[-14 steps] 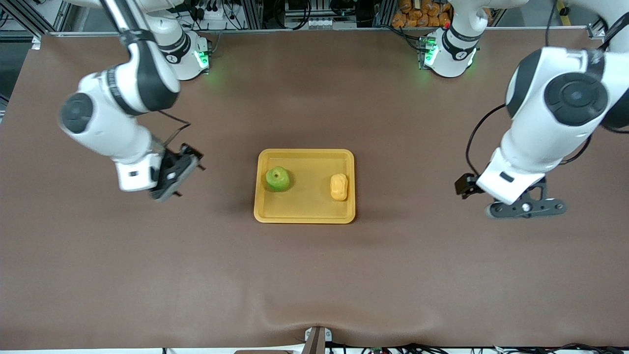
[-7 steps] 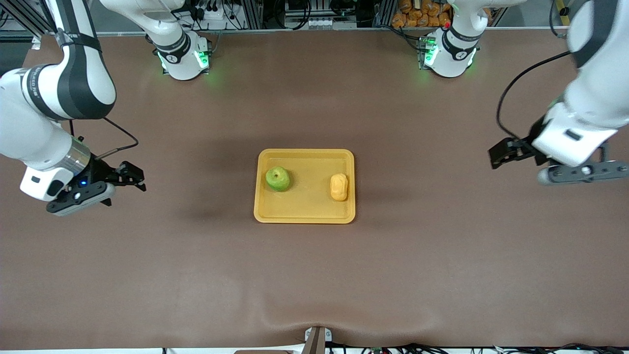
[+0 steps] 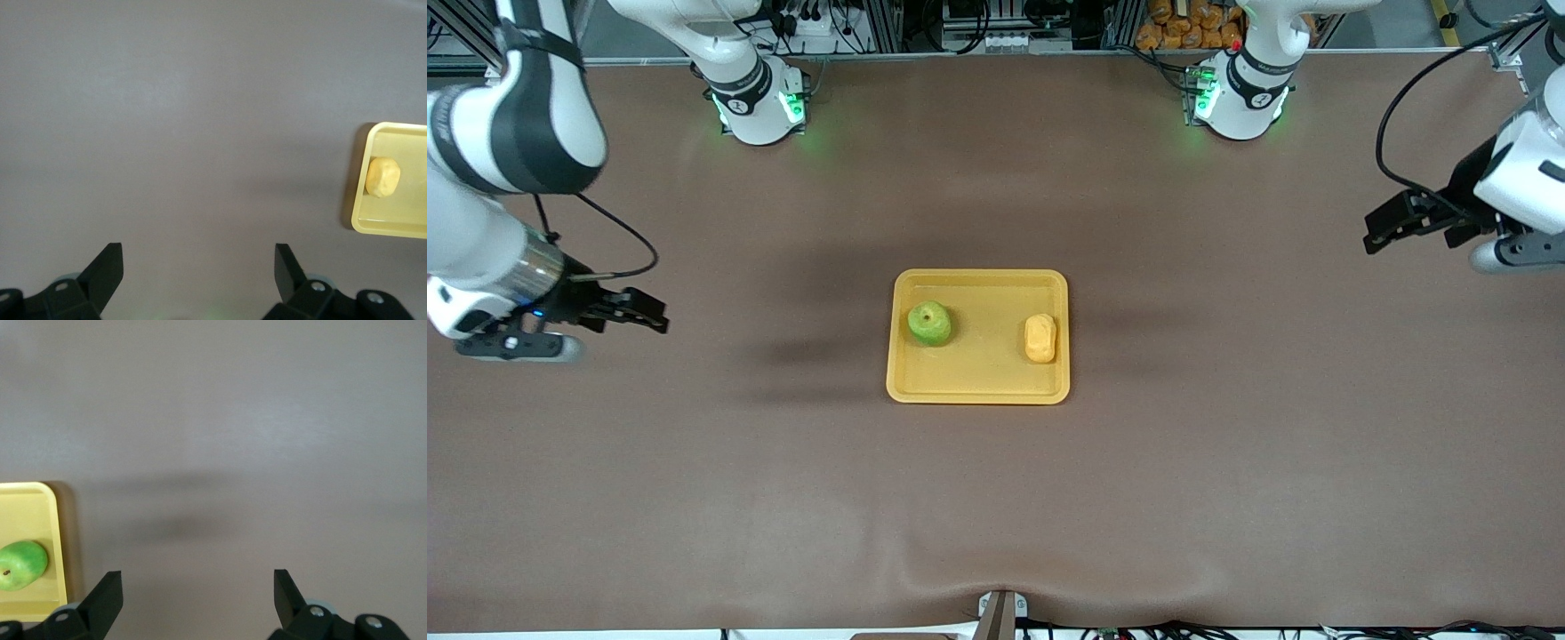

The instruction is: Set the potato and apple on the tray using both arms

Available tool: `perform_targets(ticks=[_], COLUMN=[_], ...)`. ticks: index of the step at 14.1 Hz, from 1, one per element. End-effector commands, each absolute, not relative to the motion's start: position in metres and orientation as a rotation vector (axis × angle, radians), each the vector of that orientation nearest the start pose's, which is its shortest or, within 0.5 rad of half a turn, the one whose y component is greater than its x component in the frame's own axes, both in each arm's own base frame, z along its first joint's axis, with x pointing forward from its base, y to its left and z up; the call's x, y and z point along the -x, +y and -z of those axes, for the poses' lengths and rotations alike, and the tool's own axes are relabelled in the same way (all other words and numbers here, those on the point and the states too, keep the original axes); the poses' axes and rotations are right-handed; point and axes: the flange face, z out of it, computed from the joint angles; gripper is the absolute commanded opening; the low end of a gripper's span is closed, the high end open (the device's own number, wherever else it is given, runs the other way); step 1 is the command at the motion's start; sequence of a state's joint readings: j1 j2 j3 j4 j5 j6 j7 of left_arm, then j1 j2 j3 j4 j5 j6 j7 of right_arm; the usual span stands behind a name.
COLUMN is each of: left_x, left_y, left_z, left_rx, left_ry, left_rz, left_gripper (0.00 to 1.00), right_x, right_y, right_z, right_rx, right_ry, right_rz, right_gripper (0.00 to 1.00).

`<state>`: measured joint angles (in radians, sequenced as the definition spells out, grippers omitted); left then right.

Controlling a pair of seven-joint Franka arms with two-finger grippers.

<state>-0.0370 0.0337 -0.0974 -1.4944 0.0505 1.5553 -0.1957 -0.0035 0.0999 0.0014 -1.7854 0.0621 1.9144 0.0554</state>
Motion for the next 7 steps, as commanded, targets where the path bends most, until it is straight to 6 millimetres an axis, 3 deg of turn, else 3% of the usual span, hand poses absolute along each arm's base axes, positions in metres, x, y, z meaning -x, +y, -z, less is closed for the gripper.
perform_targets(ticks=[1,4,5,7], left_x=[-0.546,-0.534,-0.529,-0.523], left_y=[-0.063,-0.054,-0.057,-0.067], left_z=[-0.651,-0.649,-0.656,-0.647], left_rx=[3.111,3.108,3.114,3.108], left_ry=[-0.105,-0.129,-0.122,-0.073], left_rz=[0.067,-0.007,0.006,-0.071], left_gripper=[1.00,1.00,1.00,1.00], right_x=[-0.576,-0.558,-0.553,-0.548], right_y=[-0.032,-0.044,-0.041,-0.034], right_z=[-0.528,-0.558,-0.562,-0.580], right_rx=[3.079,3.081,3.082,3.089], right_ry=[0.238,0.242,0.229,0.111], right_rz=[0.068,0.079,0.061,0.034], right_gripper=[1.00,1.00,1.00,1.00])
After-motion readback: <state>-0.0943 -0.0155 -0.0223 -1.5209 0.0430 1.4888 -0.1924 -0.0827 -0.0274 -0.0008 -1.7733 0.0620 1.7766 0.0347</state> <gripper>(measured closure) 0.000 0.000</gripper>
